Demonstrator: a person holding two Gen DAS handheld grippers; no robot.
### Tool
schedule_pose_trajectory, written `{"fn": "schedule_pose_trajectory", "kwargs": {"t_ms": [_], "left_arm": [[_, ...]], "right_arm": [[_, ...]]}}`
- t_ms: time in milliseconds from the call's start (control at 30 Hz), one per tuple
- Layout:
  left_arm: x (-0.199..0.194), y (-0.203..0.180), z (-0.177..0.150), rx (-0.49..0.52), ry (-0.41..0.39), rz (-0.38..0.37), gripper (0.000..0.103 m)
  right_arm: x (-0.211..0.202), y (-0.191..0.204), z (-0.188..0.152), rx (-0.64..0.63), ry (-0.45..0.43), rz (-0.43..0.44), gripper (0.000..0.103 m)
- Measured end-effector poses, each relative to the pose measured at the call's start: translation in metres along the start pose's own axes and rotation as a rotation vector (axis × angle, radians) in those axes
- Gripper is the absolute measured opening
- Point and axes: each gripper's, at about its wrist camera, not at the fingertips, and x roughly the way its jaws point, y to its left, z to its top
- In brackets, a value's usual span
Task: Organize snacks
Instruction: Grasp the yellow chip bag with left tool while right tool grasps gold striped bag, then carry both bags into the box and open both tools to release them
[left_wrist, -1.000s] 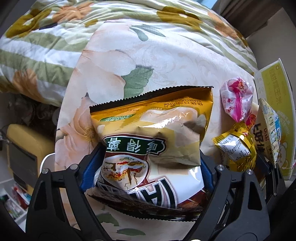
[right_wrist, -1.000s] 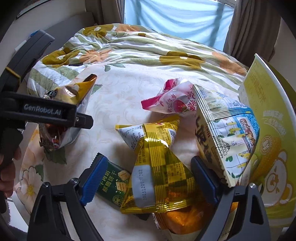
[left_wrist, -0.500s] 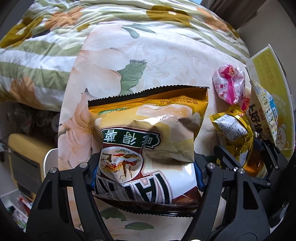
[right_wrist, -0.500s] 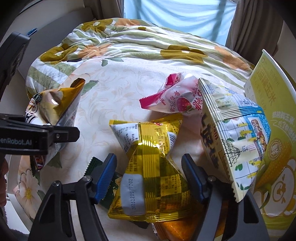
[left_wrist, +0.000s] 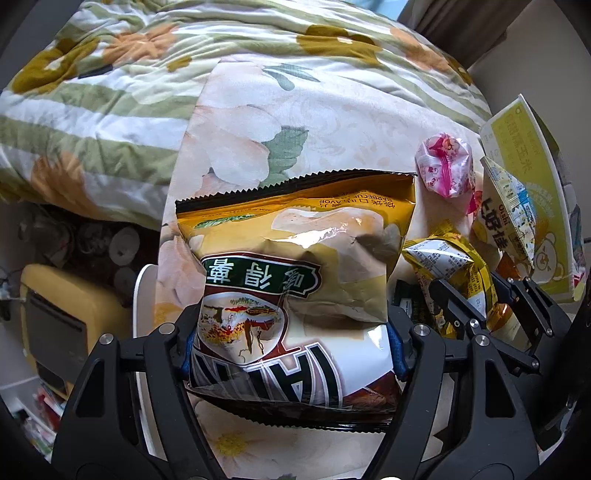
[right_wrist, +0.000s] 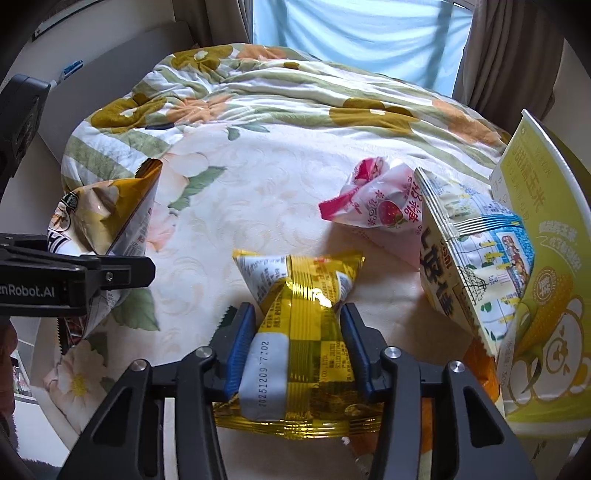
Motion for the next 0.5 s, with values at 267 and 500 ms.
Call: {"fn": "schedule_pose_trajectory", "kwargs": {"t_ms": [267, 500], "left_arm": [[-0.047, -0.01, -0.009, 0.052, -0.067, -0.04, 0.071], [-0.091, -0.046, -0.008, 0.148, -0.135, -0.109, 0.071]], "right_arm": [[-0.049, 0.006, -0.001, 0.079, -0.084, 0.011, 0.041], [-0.119, -0.006, 0.0, 0.169, -0.199, -0.03, 0.041]]}}
